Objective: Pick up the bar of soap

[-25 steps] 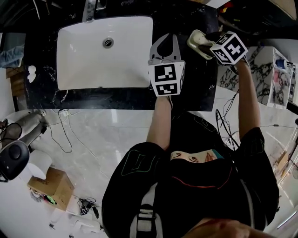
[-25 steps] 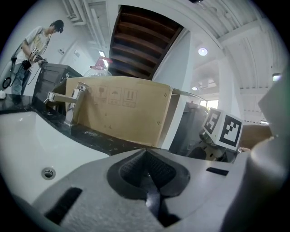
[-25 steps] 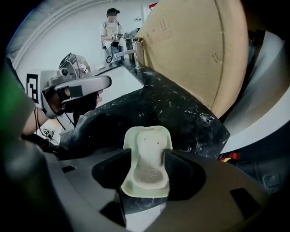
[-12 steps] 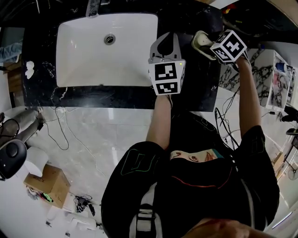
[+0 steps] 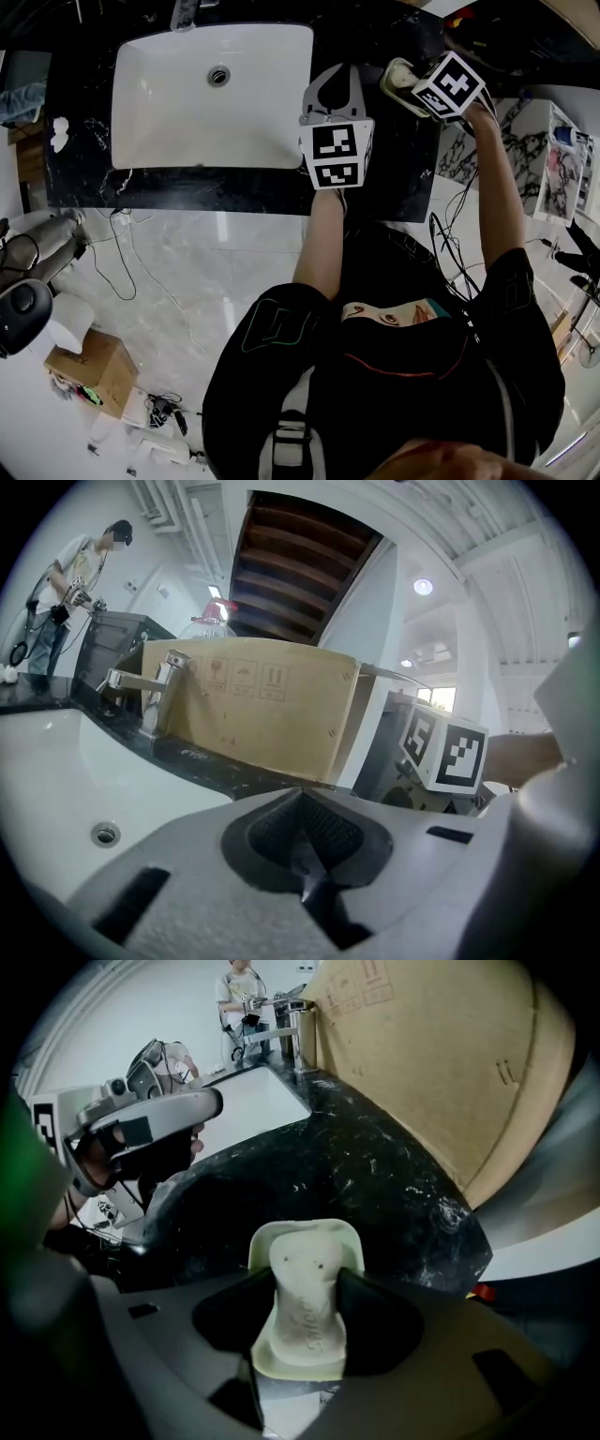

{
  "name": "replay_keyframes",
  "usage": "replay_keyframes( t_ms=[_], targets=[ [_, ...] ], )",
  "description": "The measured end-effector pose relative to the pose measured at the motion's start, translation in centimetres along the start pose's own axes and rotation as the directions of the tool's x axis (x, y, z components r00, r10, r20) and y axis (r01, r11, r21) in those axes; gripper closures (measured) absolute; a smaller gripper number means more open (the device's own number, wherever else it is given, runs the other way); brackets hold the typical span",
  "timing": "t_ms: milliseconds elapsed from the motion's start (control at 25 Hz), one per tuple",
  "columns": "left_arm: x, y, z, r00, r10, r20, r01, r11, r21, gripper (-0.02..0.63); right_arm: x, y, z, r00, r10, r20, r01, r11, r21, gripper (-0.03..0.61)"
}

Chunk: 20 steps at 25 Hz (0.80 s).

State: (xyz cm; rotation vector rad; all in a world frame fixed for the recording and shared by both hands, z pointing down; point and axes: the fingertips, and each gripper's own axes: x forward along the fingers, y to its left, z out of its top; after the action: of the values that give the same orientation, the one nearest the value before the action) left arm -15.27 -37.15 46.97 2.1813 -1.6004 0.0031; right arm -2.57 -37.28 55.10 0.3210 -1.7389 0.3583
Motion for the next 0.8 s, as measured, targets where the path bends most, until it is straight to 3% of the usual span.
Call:
replay_keyframes(
  t_ms=[520, 800],
  targets=[
    [-2.0, -0.5, -0.7, 0.994, 0.111, 0.003, -0.111, 0.994, 0.02, 0.606, -0.5, 0.0, -0.1, 0.987, -0.038, 0.155, 0.04, 0.999, -0.009, 0.374],
    [-3.0, -2.4, -1.4, 0.99, 0.141, -0.003, -0.141, 0.989, 0.045, 0.606, -2.6, -0.3, -0.2, 0.947, -0.081, 0.311, 0.073, 0.997, 0.039, 0.376]
  ],
)
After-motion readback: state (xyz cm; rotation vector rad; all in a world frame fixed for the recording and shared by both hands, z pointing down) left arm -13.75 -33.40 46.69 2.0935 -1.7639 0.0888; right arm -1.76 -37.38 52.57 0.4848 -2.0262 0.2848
